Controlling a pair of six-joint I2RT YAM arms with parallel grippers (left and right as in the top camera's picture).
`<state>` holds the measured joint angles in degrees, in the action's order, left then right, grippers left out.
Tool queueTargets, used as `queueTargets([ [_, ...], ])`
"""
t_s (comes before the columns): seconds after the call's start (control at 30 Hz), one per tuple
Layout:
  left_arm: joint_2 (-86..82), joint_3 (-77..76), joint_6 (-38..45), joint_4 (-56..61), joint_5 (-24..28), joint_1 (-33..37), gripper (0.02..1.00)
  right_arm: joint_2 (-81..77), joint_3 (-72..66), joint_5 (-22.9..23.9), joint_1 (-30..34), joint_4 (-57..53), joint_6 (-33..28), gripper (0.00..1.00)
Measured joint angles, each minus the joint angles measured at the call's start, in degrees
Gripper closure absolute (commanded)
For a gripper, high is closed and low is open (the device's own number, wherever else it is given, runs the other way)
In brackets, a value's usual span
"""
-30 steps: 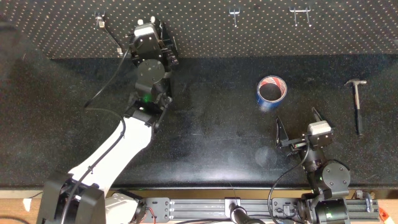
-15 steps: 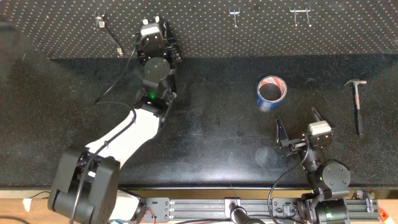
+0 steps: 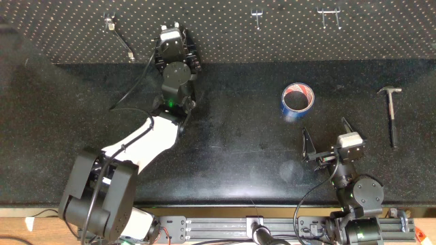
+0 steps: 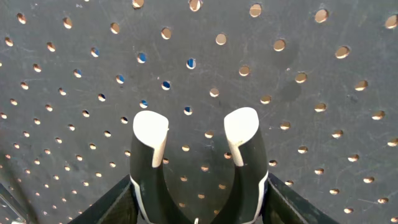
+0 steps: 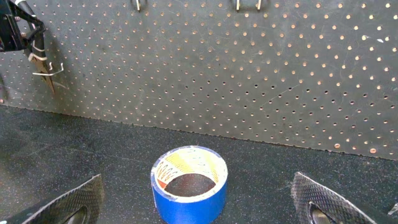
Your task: Place Tools Onto Pegboard
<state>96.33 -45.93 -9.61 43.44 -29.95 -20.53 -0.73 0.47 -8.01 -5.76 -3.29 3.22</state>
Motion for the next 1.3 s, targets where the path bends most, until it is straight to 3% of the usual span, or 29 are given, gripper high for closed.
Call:
queueTargets([
  [0.07,0.0,0.0,0.6,0.1,0.0,0.0,0.163,0.0,0.0,0.0,0.0,0.0,0.0,0.018],
  [0.17,0.0,0.0,0.6,0.7,0.2,0.0,0.023,0.0,0.0,0.0,0.0,0.0,0.0,0.018],
  [0.37,-0.8,0.0,0.6,-1.9,0.3,0.2,0.023,0.0,0.0,0.0,0.0,0.0,0.0,0.018],
  [0.47,-10.6,-0.7,0.7,-19.8,2.2,1.6,0.023,0.0,0.0,0.0,0.0,0.0,0.0,0.018],
  [0.57,-26.1,2.0,0.8,-33.5,9.7,7.0,0.023,0.0,0.0,0.0,0.0,0.0,0.0,0.02],
  [0.67,-38.7,11.6,0.8,-33.2,18.0,13.9,0.023,0.0,0.0,0.0,0.0,0.0,0.2,0.018],
  [0.83,-59.8,31.6,0.8,-26.1,23.6,19.3,0.023,0.0,0.0,0.0,0.0,0.0,0.2,0.018],
  [1.1,-79.3,44.1,0.7,-26.2,27.1,22.5,0.023,0.0,0.0,0.0,0.0,0.0,0.2,0.018],
  [1.3,-87.7,45.5,0.7,-38.1,27.7,22.5,0.023,0.0,0.0,0.0,0.0,0.0,0.2,0.018],
])
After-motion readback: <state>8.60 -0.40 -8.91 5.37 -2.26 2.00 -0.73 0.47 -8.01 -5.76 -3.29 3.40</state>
